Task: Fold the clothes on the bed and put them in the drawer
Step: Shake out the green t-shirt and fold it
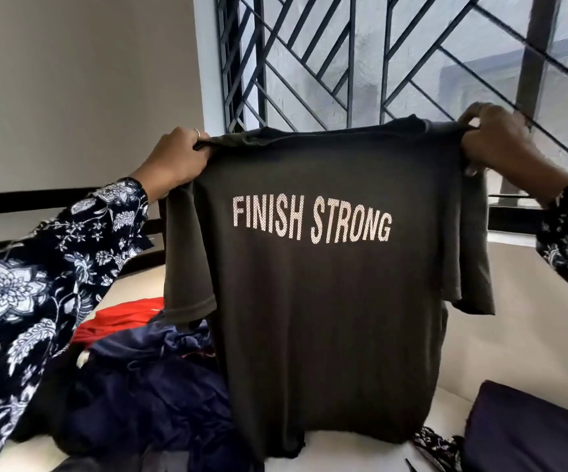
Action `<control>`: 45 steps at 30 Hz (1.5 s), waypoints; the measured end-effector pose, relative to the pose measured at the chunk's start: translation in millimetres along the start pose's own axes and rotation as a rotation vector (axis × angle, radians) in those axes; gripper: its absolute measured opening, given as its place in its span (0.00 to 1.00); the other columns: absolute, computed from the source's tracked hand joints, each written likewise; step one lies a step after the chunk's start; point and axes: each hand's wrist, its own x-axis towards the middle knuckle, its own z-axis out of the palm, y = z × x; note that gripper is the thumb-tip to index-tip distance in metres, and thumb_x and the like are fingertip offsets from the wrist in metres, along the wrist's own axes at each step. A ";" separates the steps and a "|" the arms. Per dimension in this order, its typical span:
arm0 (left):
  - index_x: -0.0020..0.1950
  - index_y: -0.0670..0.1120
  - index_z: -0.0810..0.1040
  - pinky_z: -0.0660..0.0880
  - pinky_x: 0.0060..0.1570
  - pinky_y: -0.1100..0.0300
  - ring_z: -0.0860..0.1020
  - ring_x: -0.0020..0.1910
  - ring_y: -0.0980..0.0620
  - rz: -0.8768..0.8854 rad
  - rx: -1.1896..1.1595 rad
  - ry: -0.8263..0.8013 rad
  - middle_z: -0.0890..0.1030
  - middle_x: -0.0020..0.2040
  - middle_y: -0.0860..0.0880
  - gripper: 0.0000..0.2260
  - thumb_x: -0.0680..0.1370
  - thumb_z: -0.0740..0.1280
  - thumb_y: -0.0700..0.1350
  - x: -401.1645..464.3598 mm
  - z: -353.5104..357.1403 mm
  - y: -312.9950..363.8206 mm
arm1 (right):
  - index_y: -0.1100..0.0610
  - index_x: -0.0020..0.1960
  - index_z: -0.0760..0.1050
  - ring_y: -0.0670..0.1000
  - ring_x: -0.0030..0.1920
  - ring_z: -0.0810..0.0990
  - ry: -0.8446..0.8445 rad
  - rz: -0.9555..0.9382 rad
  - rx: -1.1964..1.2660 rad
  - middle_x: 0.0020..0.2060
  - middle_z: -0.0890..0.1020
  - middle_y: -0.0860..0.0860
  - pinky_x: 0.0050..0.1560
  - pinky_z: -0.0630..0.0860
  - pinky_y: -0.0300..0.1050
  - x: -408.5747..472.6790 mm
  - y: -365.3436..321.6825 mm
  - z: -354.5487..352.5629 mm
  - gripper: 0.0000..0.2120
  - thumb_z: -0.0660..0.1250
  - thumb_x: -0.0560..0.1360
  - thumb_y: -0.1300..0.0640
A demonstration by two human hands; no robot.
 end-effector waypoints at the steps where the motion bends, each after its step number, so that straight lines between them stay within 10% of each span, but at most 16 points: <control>1: 0.49 0.46 0.78 0.65 0.31 0.62 0.74 0.43 0.47 -0.011 0.007 -0.011 0.77 0.43 0.45 0.06 0.81 0.63 0.46 -2.8 1.5 -0.7 | 0.56 0.58 0.74 0.48 0.18 0.77 -0.040 0.065 0.080 0.31 0.80 0.56 0.18 0.70 0.34 -3.6 3.1 6.3 0.19 0.54 0.72 0.68; 12: 0.57 0.48 0.80 0.70 0.35 0.78 0.75 0.39 0.64 0.078 0.074 -0.698 0.80 0.42 0.58 0.14 0.73 0.72 0.41 -39.1 56.9 38.5 | 0.61 0.40 0.79 0.42 0.15 0.71 -0.459 -0.043 0.261 0.21 0.74 0.50 0.17 0.64 0.31 -52.5 -37.5 74.4 0.04 0.66 0.72 0.66; 17: 0.55 0.48 0.82 0.75 0.53 0.60 0.81 0.50 0.53 0.024 -0.157 -0.704 0.84 0.49 0.48 0.14 0.71 0.75 0.50 -54.3 98.5 58.9 | 0.58 0.37 0.74 0.44 0.18 0.74 -0.531 -0.106 0.530 0.21 0.76 0.51 0.20 0.70 0.35 -91.9 -76.8 98.7 0.08 0.68 0.71 0.68; 23: 0.40 0.45 0.77 0.72 0.27 0.68 0.77 0.33 0.53 -0.351 -0.408 -0.456 0.78 0.36 0.48 0.05 0.76 0.67 0.42 -58.1 118.5 57.2 | 0.53 0.45 0.73 0.49 0.41 0.77 -0.146 -0.238 0.417 0.40 0.79 0.49 0.41 0.68 0.40 -125.5 -68.9 103.9 0.06 0.70 0.72 0.55; 27: 0.37 0.43 0.74 0.73 0.28 0.64 0.76 0.27 0.51 -0.643 -0.783 -0.323 0.77 0.27 0.47 0.09 0.76 0.62 0.35 -51.3 119.3 67.5 | 0.56 0.52 0.72 0.49 0.46 0.75 -0.405 -0.249 0.296 0.45 0.78 0.50 0.43 0.67 0.40 -156.6 -76.5 99.9 0.17 0.70 0.72 0.45; 29: 0.35 0.42 0.73 0.75 0.28 0.63 0.75 0.29 0.51 -0.682 -0.923 -0.264 0.77 0.26 0.47 0.11 0.77 0.61 0.34 -49.4 118.0 79.6 | 0.54 0.50 0.68 0.46 0.45 0.74 -0.558 -0.192 0.331 0.44 0.75 0.48 0.43 0.68 0.36 -160.4 -80.0 102.8 0.18 0.73 0.71 0.47; 33: 0.42 0.40 0.72 0.77 0.23 0.62 0.77 0.31 0.50 -0.671 -1.115 -0.238 0.76 0.37 0.43 0.07 0.79 0.58 0.36 -45.1 111.6 102.5 | 0.59 0.48 0.70 0.46 0.35 0.74 -0.350 -0.046 0.480 0.34 0.74 0.47 0.26 0.66 0.29 -133.3 -67.4 115.1 0.08 0.68 0.71 0.63; 37: 0.49 0.42 0.74 0.76 0.23 0.65 0.76 0.22 0.54 -0.510 -0.828 -0.068 0.79 0.35 0.45 0.08 0.81 0.58 0.43 -34.4 101.0 85.6 | 0.57 0.42 0.78 0.51 0.34 0.73 -0.261 0.052 0.465 0.30 0.75 0.52 0.29 0.66 0.38 -92.0 -32.7 106.5 0.08 0.63 0.71 0.66; 41: 0.51 0.44 0.77 0.76 0.27 0.64 0.79 0.35 0.53 -0.518 -0.591 0.209 0.79 0.45 0.47 0.08 0.80 0.61 0.46 -15.5 90.5 31.9 | 0.59 0.52 0.82 0.58 0.47 0.80 -0.104 0.111 0.373 0.40 0.81 0.55 0.44 0.73 0.46 -55.6 18.9 69.4 0.17 0.61 0.67 0.62; 45: 0.52 0.36 0.77 0.78 0.25 0.63 0.80 0.36 0.50 -0.600 -0.724 0.334 0.78 0.51 0.44 0.10 0.77 0.64 0.42 -5.3 74.3 2.4 | 0.57 0.60 0.80 0.61 0.58 0.78 0.005 0.120 0.171 0.51 0.82 0.60 0.56 0.73 0.49 -33.7 50.7 26.8 0.18 0.62 0.72 0.63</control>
